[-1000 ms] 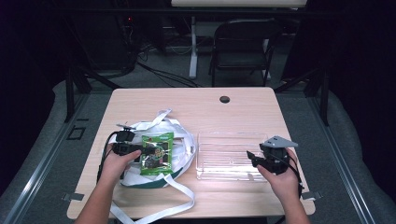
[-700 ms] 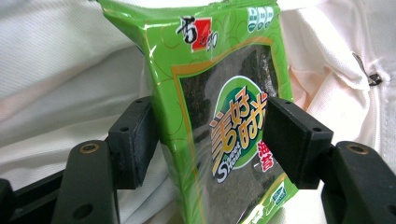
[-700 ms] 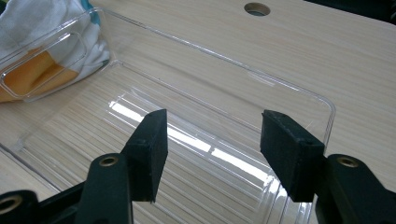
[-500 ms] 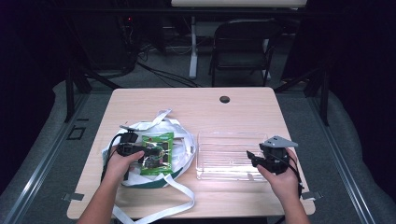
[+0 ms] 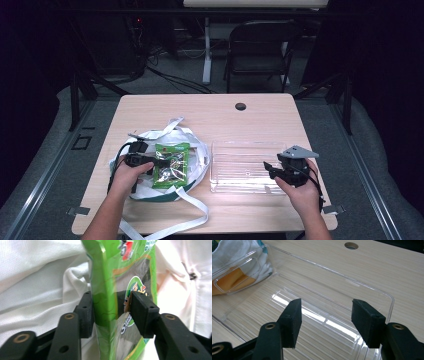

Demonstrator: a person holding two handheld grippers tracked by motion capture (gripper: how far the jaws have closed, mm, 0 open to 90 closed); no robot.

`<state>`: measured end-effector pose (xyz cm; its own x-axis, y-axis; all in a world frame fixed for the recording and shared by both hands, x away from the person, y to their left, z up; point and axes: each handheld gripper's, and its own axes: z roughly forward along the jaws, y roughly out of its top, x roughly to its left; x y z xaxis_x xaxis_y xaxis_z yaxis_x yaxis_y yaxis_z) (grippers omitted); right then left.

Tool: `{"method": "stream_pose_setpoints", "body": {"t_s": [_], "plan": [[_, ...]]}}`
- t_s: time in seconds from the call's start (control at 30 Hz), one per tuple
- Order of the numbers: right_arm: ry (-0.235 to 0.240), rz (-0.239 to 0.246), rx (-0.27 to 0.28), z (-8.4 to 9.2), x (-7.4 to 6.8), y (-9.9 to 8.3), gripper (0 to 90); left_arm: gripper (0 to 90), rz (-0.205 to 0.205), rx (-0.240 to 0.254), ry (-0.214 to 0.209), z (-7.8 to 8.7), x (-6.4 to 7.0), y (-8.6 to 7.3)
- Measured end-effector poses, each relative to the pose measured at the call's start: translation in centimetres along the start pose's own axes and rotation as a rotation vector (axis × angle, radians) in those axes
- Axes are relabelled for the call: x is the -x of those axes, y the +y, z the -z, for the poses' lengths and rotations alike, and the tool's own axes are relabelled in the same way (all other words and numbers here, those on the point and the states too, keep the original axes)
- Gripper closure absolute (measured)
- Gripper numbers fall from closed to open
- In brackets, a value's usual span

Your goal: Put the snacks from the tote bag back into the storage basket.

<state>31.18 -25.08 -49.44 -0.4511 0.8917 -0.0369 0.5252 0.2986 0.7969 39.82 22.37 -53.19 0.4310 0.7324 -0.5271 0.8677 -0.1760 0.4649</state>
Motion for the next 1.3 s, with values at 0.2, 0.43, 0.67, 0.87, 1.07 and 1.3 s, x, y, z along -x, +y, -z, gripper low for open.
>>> {"method": "stream_pose_setpoints", "body": {"t_s": [0.2,0.43,0.67,0.87,1.07,1.3], "plan": [[0.002,-0.004,0.006,0.0,0.1,0.0,41.4,66.0,0.005,0.018,-0.066,0.9,-0.3,0.0],[0.0,-0.012,0.011,0.2,0.2,0.0,41.4,71.7,0.007,0.044,-0.106,1.9,-0.5,0.0],[0.0,-0.008,0.009,0.2,0.2,0.0,41.4,72.0,-0.001,0.062,-0.098,2.4,-0.6,0.1],[0.001,-0.008,0.009,0.2,0.2,0.0,41.4,72.0,-0.018,0.08,-0.095,2.8,-0.4,0.2],[0.002,-0.007,0.009,0.2,0.2,0.0,41.4,72.1,-0.026,0.094,-0.095,3.1,-0.2,0.3],[0.015,-0.004,-0.002,0.1,0.2,0.0,41.5,72.1,-0.041,0.113,-0.095,3.3,0.1,0.3]]}}
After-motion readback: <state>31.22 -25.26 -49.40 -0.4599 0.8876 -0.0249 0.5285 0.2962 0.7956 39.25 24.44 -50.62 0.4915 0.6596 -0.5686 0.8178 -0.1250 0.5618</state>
